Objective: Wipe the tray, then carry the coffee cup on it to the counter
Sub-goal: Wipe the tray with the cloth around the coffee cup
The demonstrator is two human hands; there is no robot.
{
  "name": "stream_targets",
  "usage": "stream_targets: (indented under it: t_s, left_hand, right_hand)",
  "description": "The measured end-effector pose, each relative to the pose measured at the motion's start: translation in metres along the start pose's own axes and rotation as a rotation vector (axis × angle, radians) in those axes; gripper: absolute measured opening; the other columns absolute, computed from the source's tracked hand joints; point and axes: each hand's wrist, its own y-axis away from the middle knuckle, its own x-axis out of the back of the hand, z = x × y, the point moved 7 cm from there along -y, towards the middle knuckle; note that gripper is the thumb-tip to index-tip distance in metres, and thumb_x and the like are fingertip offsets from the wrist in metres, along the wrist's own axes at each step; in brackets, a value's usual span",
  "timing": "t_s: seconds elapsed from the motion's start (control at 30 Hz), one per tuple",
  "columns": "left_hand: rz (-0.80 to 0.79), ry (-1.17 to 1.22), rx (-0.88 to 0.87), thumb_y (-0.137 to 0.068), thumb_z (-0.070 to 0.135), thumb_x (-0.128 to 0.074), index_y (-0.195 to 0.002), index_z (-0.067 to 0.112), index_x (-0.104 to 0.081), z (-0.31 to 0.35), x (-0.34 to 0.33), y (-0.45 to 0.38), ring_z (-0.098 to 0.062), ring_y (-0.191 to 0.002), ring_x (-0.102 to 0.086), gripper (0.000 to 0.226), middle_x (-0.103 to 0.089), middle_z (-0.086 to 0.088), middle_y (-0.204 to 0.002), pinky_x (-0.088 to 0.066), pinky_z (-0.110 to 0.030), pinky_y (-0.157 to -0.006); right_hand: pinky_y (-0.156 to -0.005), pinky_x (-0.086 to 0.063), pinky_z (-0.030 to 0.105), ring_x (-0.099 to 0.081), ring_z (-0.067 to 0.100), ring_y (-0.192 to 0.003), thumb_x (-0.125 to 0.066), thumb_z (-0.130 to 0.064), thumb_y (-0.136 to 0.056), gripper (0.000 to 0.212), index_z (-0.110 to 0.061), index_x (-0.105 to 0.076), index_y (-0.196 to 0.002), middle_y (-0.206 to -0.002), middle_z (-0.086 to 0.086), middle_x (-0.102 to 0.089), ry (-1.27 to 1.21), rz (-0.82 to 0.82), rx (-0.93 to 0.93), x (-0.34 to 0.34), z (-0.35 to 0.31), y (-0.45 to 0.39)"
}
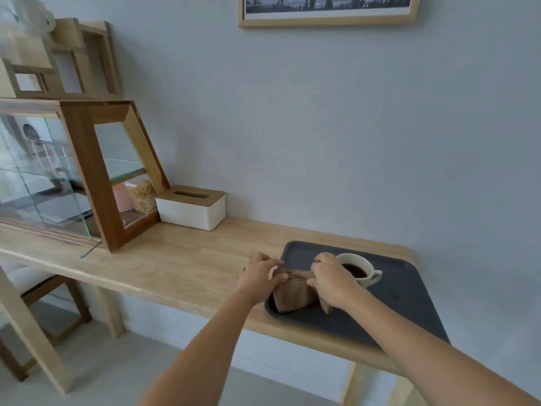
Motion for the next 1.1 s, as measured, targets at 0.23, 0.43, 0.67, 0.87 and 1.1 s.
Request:
stream_targets:
  t_s: [0.23, 0.43, 0.67, 0.87, 1.1]
  left_hand:
    - [-0.130, 0.008, 0.110, -0.070, 0.078, -0.049, -0.150, 0.011, 0.008, -0.019, -0.053, 0.048, -0.019, -0.148, -0.008, 0.118, -0.011, -0.003, -0.160, -0.001, -0.046, -0.120]
    - [-0.150, -0.025, 0.115, -0.068, 0.081, -0.045, -0.148, 0.010, 0.015, -0.015, -0.060, 0.048, -0.015, -0.148, 0.010, 0.123, 0.006, 0.000, -0.161, 0.009, -0.047, -0.119]
    - [-0.187, -0.064, 0.118, -0.072, 0.078, -0.043, -0.146, 0.011, 0.021, -0.021, -0.067, 0.044, -0.016, -0.146, 0.017, 0.118, 0.014, 0.000, -0.160, 0.012, -0.048, -0.118]
    - [-0.226, -0.122, 0.119, -0.059, 0.091, -0.027, -0.146, 0.013, 0.021, -0.023, -0.071, 0.042, -0.015, -0.145, 0.021, 0.127, 0.015, 0.001, -0.160, 0.014, -0.048, -0.117]
    - [-0.246, -0.151, 0.115, -0.056, 0.089, -0.016, -0.147, 0.015, 0.020, -0.025, -0.071, 0.040, -0.015, -0.144, 0.024, 0.123, 0.015, 0.002, -0.160, 0.016, -0.048, -0.115]
  right_hand:
    - [-0.120, -0.014, 0.040, -0.001, 0.021, -0.149, -0.030, -0.024, -0.102, 0.048, -0.033, -0.022, -0.148, -0.161, 0.001, -0.011, -0.253, -0.113, 0.082, -0.049, -0.007, 0.016]
    - [-0.120, -0.009, 0.043, 0.000, 0.022, -0.149, -0.032, -0.039, -0.100, 0.046, -0.038, -0.026, -0.145, -0.159, -0.003, -0.019, -0.168, -0.147, 0.110, -0.070, -0.003, -0.004]
    - [-0.119, -0.011, 0.042, -0.003, 0.027, -0.148, -0.029, -0.030, -0.101, 0.045, -0.028, -0.029, -0.147, -0.158, 0.002, -0.023, -0.120, -0.055, -0.001, -0.078, 0.006, -0.051]
    - [-0.120, -0.012, 0.044, -0.002, 0.030, -0.148, -0.027, -0.027, -0.102, 0.047, -0.019, -0.025, -0.148, -0.160, 0.007, -0.014, -0.065, -0.054, -0.153, -0.087, 0.030, -0.098]
    - [-0.113, -0.028, 0.038, -0.022, 0.025, -0.144, -0.036, -0.019, -0.098, 0.048, -0.010, -0.031, -0.145, -0.159, 0.009, -0.015, -0.089, -0.003, -0.175, -0.087, 0.037, -0.121]
